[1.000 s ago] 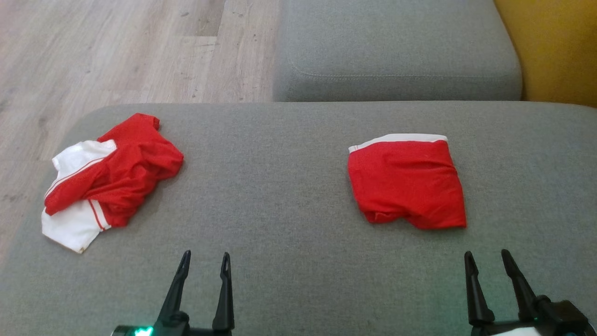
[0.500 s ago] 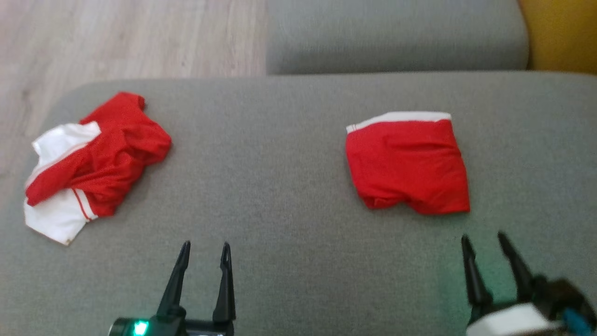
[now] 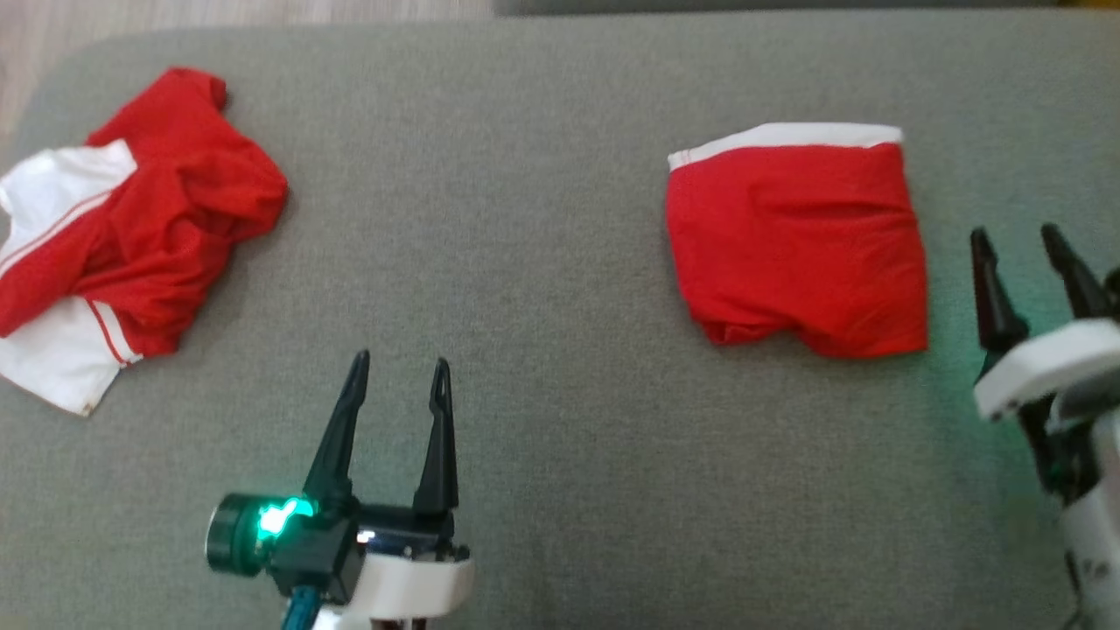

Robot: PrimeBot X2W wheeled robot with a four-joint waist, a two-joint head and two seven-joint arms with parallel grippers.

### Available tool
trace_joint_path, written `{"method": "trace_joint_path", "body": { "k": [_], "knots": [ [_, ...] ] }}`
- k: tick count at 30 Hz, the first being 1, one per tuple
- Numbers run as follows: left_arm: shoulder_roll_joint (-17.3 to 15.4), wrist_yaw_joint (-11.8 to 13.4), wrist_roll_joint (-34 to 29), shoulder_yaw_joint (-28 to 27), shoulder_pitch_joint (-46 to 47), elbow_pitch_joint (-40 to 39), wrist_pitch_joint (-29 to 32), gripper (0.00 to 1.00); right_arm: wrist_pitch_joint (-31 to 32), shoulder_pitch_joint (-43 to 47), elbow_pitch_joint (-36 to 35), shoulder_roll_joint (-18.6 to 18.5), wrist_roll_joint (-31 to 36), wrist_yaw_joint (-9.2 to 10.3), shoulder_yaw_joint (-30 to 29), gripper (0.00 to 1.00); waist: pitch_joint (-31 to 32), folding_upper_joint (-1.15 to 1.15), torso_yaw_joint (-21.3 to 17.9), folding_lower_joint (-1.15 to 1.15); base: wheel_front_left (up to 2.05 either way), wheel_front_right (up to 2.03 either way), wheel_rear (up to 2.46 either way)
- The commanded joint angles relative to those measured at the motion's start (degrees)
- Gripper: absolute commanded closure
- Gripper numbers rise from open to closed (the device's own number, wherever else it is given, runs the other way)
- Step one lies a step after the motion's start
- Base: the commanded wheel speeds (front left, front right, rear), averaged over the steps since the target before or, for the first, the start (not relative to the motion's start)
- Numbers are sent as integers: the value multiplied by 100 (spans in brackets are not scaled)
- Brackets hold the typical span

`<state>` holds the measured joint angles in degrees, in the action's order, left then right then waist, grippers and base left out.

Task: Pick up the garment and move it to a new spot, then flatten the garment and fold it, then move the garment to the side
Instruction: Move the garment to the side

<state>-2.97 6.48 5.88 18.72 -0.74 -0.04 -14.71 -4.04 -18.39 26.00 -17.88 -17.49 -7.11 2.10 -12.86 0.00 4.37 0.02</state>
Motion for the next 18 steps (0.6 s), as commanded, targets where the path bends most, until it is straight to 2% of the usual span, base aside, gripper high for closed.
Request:
{"method": "trace_joint_path", "body": {
  "k": [1, 4, 8, 9, 10, 11, 15, 18],
  "knots": [
    [9, -10, -82, -112, 238, -179, -29, 0, 269, -266, 33, -192, -284, -37, 224, 0, -215, 0, 79, -2, 0, 0, 0],
    [9, 12, -62, -74, 313, -175, -29, 0, 512, -430, 176, -227, -586, -37, 382, 0, -329, 0, 115, -2, 0, 0, 0],
    [9, 63, -25, 28, 479, -165, -29, 0, 784, -684, 427, -264, -1161, -37, 866, 0, -529, 0, 194, -2, 0, 0, 0],
    [9, 81, -20, 46, 508, -160, -29, 0, 797, -738, 474, -274, -1268, -37, 999, 13, -560, 0, 203, -2, 0, 0, 0],
    [9, 99, -13, 58, 532, -160, -29, 0, 778, -792, 512, -290, -1352, -37, 1109, 86, -597, 0, 204, -2, 0, 0, 0],
    [9, 118, -9, 62, 554, -164, -29, 0, 729, -850, 548, -311, -1420, -37, 1187, 100, -630, 0, 193, -2, 0, 0, 0],
    [9, 162, -12, 26, 604, -212, -29, 0, 405, -1102, 604, -479, -1532, -37, 1380, 100, -759, 0, 27, -2, 0, 0, 0],
    [9, 116, -56, -19, 650, -282, -29, 0, 330, -1244, 596, -741, -1514, -37, 1479, 100, -882, 0, -215, -2, 0, 0, 0]
  ]
}}
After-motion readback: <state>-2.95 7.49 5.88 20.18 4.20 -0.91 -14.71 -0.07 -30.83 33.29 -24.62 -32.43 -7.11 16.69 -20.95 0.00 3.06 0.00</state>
